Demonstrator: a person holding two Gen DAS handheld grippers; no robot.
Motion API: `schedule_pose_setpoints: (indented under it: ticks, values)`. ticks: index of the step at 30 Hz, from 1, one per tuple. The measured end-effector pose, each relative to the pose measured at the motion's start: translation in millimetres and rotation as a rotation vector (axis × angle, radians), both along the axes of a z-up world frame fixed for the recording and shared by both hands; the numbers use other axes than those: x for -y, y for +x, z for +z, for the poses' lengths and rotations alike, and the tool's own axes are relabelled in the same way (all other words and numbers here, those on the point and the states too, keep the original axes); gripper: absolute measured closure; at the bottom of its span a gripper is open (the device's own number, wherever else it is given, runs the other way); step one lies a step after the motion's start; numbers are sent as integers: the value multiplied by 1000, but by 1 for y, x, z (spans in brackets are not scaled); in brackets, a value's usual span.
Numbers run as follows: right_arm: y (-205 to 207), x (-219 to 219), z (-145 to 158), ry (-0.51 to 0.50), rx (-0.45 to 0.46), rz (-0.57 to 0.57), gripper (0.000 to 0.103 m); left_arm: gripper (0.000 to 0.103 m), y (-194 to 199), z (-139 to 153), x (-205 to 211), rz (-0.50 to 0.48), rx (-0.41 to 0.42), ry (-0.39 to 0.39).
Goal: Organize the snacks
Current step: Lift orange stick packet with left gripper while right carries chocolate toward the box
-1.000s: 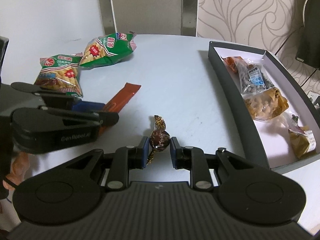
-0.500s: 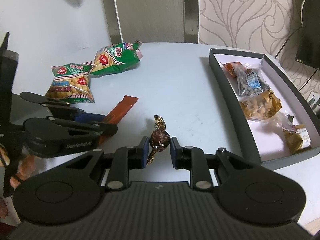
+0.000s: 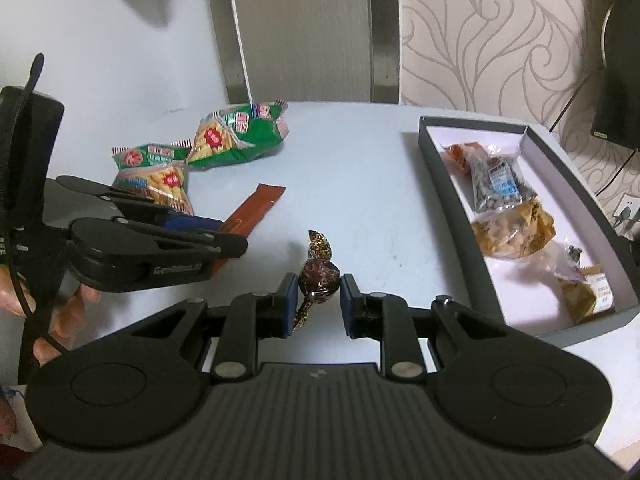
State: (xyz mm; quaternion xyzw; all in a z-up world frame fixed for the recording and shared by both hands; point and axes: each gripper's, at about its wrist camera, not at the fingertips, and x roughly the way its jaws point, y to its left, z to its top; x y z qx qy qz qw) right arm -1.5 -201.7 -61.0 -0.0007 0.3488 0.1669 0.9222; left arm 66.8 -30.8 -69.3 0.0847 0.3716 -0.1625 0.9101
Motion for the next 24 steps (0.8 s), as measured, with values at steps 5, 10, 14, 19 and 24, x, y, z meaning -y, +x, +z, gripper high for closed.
schedule_pose_setpoints:
  ticks: [5,10,14,19,24]
  values:
    - [1,10,11,11,35,-19,76,78,7,18,23,-43,37,-20]
    - [7,30,18,24,54,-69,76,78,14,32,53,-85,65,-31]
    - [8,49,23,29,72,-115,76,78,22,39,77,-118,75,-49]
    - [12,76,26,21,81,-170,76,78,32,41,112,-164,87,-52]
    - [19,98,24,-2,82,-204,76,78,43,40,143,-181,90,-57]
